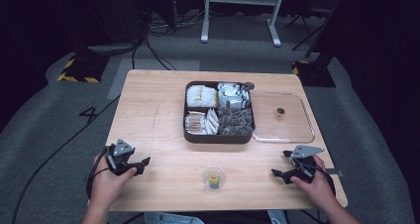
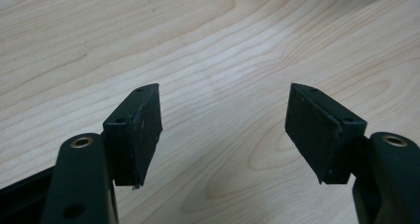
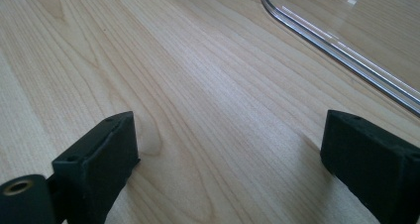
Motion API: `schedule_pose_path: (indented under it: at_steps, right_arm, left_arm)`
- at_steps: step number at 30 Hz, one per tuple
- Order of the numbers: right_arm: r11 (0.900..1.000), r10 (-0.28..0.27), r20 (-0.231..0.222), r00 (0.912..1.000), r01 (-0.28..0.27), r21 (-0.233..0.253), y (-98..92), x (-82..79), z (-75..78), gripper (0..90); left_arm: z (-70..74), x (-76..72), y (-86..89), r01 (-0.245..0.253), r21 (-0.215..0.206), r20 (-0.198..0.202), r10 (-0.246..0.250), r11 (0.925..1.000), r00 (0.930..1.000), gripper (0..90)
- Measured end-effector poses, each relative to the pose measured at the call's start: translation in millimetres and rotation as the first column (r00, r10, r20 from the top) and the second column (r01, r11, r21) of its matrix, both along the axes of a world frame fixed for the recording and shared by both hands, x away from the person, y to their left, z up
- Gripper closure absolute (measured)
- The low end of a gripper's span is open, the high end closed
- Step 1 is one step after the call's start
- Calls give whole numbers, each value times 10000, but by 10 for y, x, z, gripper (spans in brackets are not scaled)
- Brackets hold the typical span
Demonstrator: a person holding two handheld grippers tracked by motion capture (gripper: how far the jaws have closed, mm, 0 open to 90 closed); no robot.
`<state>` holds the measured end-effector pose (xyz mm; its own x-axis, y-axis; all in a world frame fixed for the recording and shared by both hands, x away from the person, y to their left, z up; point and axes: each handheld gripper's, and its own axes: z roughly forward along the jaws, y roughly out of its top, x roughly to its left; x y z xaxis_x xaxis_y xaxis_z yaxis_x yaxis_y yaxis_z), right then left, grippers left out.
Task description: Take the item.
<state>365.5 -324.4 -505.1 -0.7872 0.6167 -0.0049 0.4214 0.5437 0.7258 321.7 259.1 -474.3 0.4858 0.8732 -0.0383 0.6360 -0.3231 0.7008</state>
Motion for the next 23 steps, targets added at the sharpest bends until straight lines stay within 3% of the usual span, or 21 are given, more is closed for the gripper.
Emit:
schedule_pose_path:
  at_steps: [13, 14, 18, 21, 23]
  right_arm:
    - [10000, 16, 0, 10000, -16, -4, -1, 2, 0, 76]
    - [10000, 17, 1, 10000, -17, -4, -1, 2, 0, 76]
    - [10000, 16, 2, 10000, -16, -4, -1, 2, 0, 76]
    - [10000, 16, 1, 10000, -16, -5, -1, 1, 0, 76]
    - [10000, 15, 3, 10000, -15, -4, 0, 1, 0, 76]
  left_arm:
    - [-197, 73, 4, -233, 562, -355, 253, 9981, 9991, 263]
    - [-218, 82, -2, -175, 848, -397, 209, 9962, 9990, 260]
    - [-248, 106, -8, -233, 677, -203, 247, 9974, 9995, 217]
    - [-306, 128, -26, -411, 233, -50, 412, 9989, 9991, 148]
    - [-305, 128, -26, -414, 237, -53, 415, 9989, 9991, 140]
